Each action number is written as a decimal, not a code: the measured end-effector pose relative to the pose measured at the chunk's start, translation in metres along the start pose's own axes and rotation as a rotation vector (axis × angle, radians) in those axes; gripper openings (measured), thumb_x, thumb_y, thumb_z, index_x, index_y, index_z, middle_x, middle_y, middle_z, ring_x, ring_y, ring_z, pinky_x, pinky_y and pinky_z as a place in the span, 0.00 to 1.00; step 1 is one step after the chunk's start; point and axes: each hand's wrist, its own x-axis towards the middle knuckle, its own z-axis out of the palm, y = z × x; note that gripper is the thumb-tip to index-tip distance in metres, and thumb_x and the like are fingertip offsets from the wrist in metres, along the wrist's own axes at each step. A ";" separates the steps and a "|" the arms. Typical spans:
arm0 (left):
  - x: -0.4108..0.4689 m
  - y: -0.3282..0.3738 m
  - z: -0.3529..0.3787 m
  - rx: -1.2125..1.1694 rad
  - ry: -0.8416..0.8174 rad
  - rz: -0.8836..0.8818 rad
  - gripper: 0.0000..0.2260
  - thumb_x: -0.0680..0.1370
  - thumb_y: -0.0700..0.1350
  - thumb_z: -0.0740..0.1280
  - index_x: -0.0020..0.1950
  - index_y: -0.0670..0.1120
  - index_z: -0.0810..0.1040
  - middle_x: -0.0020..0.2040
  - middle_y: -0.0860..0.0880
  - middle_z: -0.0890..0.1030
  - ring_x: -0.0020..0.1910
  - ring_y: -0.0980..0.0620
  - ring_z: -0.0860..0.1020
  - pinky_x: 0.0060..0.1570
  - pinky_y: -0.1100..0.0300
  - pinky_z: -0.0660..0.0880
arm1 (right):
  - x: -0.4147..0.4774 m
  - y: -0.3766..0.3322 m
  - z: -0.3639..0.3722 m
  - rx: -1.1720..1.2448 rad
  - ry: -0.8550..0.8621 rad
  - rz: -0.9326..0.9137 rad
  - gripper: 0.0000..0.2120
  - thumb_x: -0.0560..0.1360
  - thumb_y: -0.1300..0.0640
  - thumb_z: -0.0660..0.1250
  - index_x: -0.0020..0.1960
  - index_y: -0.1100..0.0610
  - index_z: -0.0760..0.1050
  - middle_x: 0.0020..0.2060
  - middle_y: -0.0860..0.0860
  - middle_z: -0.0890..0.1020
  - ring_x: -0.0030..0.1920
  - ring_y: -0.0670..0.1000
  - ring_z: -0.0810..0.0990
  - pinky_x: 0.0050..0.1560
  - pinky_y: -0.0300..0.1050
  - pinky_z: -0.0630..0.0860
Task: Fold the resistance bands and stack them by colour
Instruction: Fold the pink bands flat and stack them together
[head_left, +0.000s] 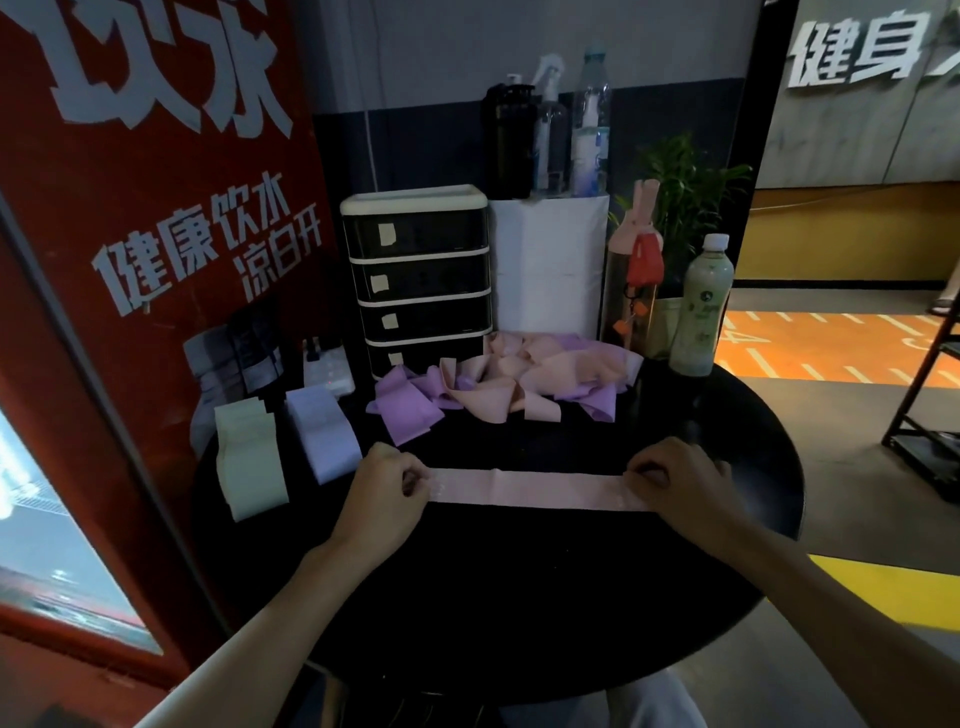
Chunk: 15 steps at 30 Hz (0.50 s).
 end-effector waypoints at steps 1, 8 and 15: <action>0.000 -0.002 0.002 0.024 0.005 0.005 0.05 0.77 0.36 0.68 0.48 0.44 0.82 0.50 0.48 0.72 0.46 0.55 0.73 0.46 0.74 0.67 | 0.000 0.002 0.002 -0.020 -0.011 0.001 0.03 0.77 0.48 0.65 0.49 0.43 0.78 0.51 0.42 0.74 0.55 0.46 0.71 0.57 0.52 0.63; 0.002 0.020 0.019 0.158 0.073 0.237 0.07 0.77 0.46 0.69 0.54 0.49 0.82 0.52 0.53 0.75 0.53 0.52 0.73 0.56 0.54 0.70 | 0.001 0.004 0.007 -0.043 0.012 -0.011 0.02 0.77 0.46 0.65 0.48 0.41 0.76 0.51 0.42 0.72 0.56 0.47 0.69 0.53 0.48 0.59; 0.005 0.022 0.033 0.116 -0.102 0.265 0.10 0.78 0.57 0.67 0.52 0.53 0.81 0.51 0.58 0.75 0.51 0.56 0.72 0.57 0.55 0.70 | 0.011 -0.016 -0.001 -0.128 0.045 -0.041 0.07 0.77 0.43 0.64 0.50 0.43 0.78 0.50 0.42 0.74 0.56 0.48 0.70 0.53 0.48 0.58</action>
